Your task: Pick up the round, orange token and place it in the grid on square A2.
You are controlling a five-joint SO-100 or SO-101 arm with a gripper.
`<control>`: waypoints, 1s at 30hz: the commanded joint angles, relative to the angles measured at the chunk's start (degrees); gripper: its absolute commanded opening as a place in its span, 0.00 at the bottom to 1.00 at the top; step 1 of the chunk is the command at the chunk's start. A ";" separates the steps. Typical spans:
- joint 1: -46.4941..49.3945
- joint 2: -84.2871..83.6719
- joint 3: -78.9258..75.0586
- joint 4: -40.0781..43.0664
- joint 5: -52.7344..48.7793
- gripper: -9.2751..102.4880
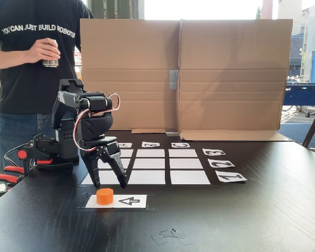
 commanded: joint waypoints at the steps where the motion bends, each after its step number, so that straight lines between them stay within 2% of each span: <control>1: 0.00 0.09 0.09 -1.05 1.05 0.41; 13: 0.88 -2.46 0.09 -2.99 3.34 0.40; 15: 0.97 -2.72 0.09 -3.25 3.52 0.33; 17: 1.05 -2.99 0.09 -3.69 3.60 0.15; 19: 0.88 -2.99 0.97 -4.92 3.60 0.10; 30: 4.13 1.05 2.72 -8.35 3.34 0.08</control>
